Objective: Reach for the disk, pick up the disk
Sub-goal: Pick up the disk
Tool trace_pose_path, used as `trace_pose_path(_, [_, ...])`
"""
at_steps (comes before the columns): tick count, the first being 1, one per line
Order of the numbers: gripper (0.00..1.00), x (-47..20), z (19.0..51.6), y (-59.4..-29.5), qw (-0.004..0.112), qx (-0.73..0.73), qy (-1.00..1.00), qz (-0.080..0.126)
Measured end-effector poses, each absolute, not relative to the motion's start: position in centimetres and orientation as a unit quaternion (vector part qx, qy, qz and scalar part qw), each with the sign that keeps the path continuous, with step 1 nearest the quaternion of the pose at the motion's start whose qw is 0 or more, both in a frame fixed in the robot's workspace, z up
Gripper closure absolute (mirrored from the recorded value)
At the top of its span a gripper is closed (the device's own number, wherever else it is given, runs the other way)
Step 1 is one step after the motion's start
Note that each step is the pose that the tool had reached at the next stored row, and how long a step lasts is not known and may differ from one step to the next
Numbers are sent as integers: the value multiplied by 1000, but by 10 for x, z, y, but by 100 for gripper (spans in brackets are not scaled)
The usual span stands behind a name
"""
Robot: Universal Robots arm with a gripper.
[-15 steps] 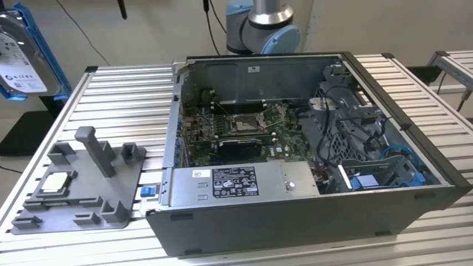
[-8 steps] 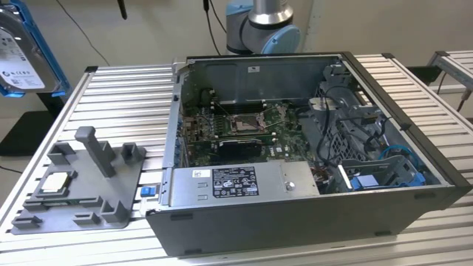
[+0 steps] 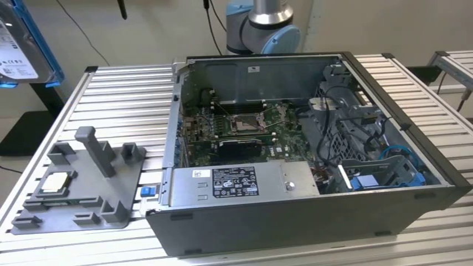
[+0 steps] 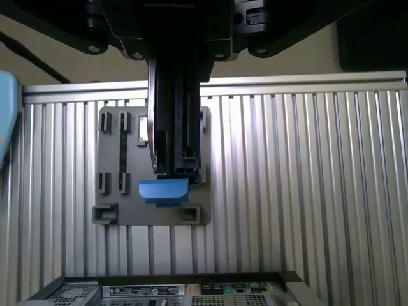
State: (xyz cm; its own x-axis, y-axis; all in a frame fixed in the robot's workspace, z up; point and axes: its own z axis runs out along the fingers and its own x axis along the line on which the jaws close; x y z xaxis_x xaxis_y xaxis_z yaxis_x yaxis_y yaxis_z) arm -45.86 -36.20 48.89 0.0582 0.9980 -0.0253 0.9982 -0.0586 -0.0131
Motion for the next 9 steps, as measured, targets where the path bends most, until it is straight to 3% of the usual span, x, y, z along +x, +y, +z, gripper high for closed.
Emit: trace_pose_path(9, [100, -459, 511, -362, 4, 727, 687, -14])
